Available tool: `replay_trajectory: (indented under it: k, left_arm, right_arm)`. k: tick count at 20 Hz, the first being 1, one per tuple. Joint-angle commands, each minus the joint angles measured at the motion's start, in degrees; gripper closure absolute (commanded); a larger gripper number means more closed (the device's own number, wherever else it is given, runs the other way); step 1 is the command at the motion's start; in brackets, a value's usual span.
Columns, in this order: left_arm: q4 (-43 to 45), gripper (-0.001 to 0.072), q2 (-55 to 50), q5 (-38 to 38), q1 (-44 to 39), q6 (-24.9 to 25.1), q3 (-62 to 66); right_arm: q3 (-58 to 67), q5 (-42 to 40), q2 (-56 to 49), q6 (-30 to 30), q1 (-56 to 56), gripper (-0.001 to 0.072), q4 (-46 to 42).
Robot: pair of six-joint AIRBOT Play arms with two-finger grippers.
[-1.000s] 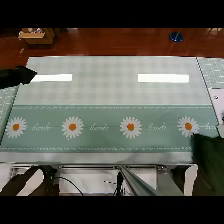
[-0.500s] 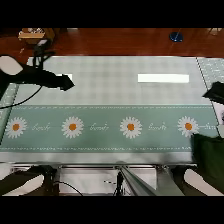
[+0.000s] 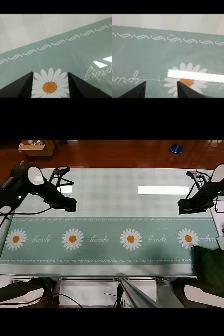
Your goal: Fold the shirts.
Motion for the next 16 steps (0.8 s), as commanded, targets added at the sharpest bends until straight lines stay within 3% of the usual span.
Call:
replay_trajectory:
  k: [1,16]
  left_arm:
    - [0.70,0.0163,-0.59,-1.36,-0.22,-0.61,0.20]
    - [0.70,0.0163,-1.11,-1.36,-0.22,-0.61,0.20]
  right_arm:
    - [0.24,0.28,-0.48,-0.07,1.31,0.0240,-1.70]
    - [0.24,0.28,-0.48,-0.07,1.31,0.0240,-1.77]
